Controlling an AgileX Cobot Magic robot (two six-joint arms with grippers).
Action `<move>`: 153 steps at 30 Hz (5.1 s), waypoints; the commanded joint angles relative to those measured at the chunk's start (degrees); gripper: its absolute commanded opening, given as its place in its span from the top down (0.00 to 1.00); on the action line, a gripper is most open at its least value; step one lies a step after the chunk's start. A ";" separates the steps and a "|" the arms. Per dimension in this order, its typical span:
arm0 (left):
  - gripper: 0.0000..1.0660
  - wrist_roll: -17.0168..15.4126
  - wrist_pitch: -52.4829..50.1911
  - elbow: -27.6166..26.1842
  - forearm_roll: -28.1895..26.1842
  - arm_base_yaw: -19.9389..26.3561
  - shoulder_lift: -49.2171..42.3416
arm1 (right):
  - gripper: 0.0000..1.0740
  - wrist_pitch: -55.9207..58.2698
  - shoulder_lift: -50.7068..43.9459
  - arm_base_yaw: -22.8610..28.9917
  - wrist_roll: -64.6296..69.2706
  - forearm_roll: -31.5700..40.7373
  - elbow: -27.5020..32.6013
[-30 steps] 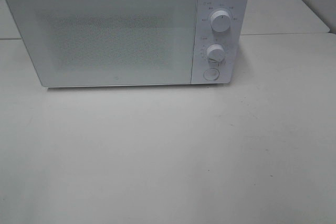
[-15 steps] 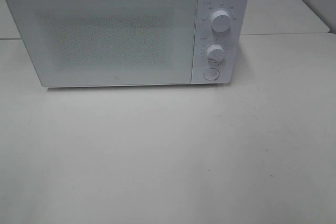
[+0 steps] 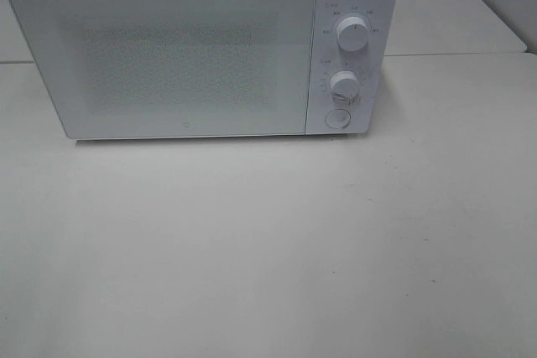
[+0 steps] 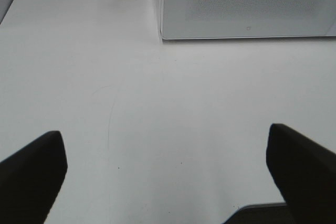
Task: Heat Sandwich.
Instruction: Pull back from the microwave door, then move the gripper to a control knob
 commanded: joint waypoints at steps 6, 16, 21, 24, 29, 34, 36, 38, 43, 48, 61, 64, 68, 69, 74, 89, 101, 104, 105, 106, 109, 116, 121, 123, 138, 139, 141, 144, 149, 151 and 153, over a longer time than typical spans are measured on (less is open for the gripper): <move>0.09 -0.34 -0.69 0.06 -0.40 0.11 -0.97 | 0.28 -12.49 7.16 -0.11 0.11 0.00 -1.03; 0.09 -0.34 -0.69 0.06 -0.40 0.11 -0.97 | 0.28 -26.41 21.20 -0.11 1.03 0.52 -1.03; 0.09 -0.34 -0.69 0.06 -0.40 0.11 -0.97 | 0.28 -31.97 27.96 -0.11 1.15 1.78 -0.92; 0.09 -0.34 -0.69 0.06 -0.40 0.11 -0.97 | 0.28 -35.01 30.31 -0.11 1.09 2.18 -0.74; 0.09 -0.34 -0.69 0.06 -0.40 0.11 -0.97 | 0.28 -43.26 35.87 -0.11 1.66 2.64 0.57; 0.09 -0.34 -0.69 0.06 -0.40 0.11 -0.97 | 0.29 -52.08 40.11 -0.11 2.92 2.64 2.12; 0.09 -0.34 -0.69 0.06 -0.40 0.11 -0.97 | 0.29 -56.32 42.80 -0.11 2.86 2.58 2.12; 0.09 -0.34 -0.69 0.06 -0.40 0.11 -0.97 | 0.29 -57.87 43.83 -0.11 2.86 2.52 2.12; 0.09 -0.34 -0.69 0.06 -0.40 0.11 -0.97 | 0.29 -64.40 49.45 -0.11 2.86 2.06 2.12; 0.09 -0.34 -0.69 0.06 -0.40 0.11 -0.97 | 0.29 -72.08 55.00 -0.11 2.86 -0.23 2.64; 0.09 -0.34 -0.69 0.06 -0.40 0.11 -0.97 | 0.29 -100.04 68.47 3.21 -13.69 16.62 11.80; 0.09 -0.34 -0.69 0.06 -0.29 0.11 -0.97 | 0.29 -106.80 73.40 8.94 -18.11 24.75 12.78; 0.09 -0.34 -0.69 0.06 -0.23 0.11 -0.97 | 0.29 -112.87 77.46 14.84 -21.66 32.09 12.78; 0.09 -0.34 -0.69 0.06 -0.23 0.11 -0.97 | 0.29 -114.48 78.55 16.50 -22.46 33.58 12.78; 0.09 -0.34 -0.69 0.06 -0.23 0.11 -0.97 | 0.29 -120.32 83.37 22.92 -24.18 37.18 12.72; 0.09 -0.34 -0.69 0.06 -0.23 0.11 -0.97 | 0.29 -128.11 96.89 38.96 -24.41 50.53 5.84; 0.09 -0.34 -0.69 0.06 -0.17 0.11 -0.97 | 0.29 -130.06 104.91 42.57 -26.18 52.14 -4.01; 0.09 -0.34 -0.69 0.06 -0.17 0.11 -0.97 | 0.29 -130.23 106.68 42.57 -26.13 52.14 -6.13; 0.09 -0.34 -0.69 0.06 -0.17 0.11 -0.97 | 0.29 -130.23 107.32 42.57 -26.13 52.14 -6.88; 0.09 -0.34 -0.69 0.06 -0.17 0.11 -0.97 | 0.29 -130.23 108.35 42.57 -25.90 52.14 -8.37; 0.09 -0.34 -0.69 0.06 -0.17 0.11 -0.97 | 0.29 -130.29 109.26 42.51 -25.78 52.14 -9.68; 0.09 -0.34 -0.69 0.06 -0.17 0.11 -0.97 | 0.29 -131.32 113.73 41.65 -23.95 52.88 -13.46; 0.09 -0.34 -0.69 0.06 -0.11 0.11 -0.97 | 0.29 -131.32 115.28 39.48 -21.89 52.65 -15.01; 0.09 -0.34 -0.69 0.06 -0.17 0.11 -0.97 | 0.29 -131.32 115.62 39.19 -21.83 52.25 -15.36; 0.09 -0.34 -0.69 0.06 -0.06 0.11 -0.97 | 0.29 -130.18 119.58 37.64 -21.37 49.90 -18.56; 0.09 -0.34 -0.69 0.06 -0.06 0.11 -0.97 | 0.29 -130.18 119.58 37.70 -21.37 49.90 -18.56; 0.09 -0.34 -0.69 0.06 -0.06 0.11 -0.97 | 0.29 -130.18 119.58 37.70 -21.37 49.90 -18.56; 0.09 -0.34 -0.69 0.06 -0.06 0.11 -0.97 | 0.30 -130.18 119.58 37.70 -21.37 49.73 -18.56; 0.09 -0.34 -0.69 0.06 -0.06 0.11 -0.97 | 0.42 -130.18 119.58 37.70 -21.37 49.79 -18.56; 0.09 -0.34 -0.69 0.06 -0.06 0.11 -0.97 | 0.51 -130.18 119.58 37.70 -21.37 49.79 -18.56; 0.09 -0.34 -0.69 0.06 -0.06 0.11 -0.97 | 0.61 -130.18 119.58 37.70 -21.37 49.79 -18.56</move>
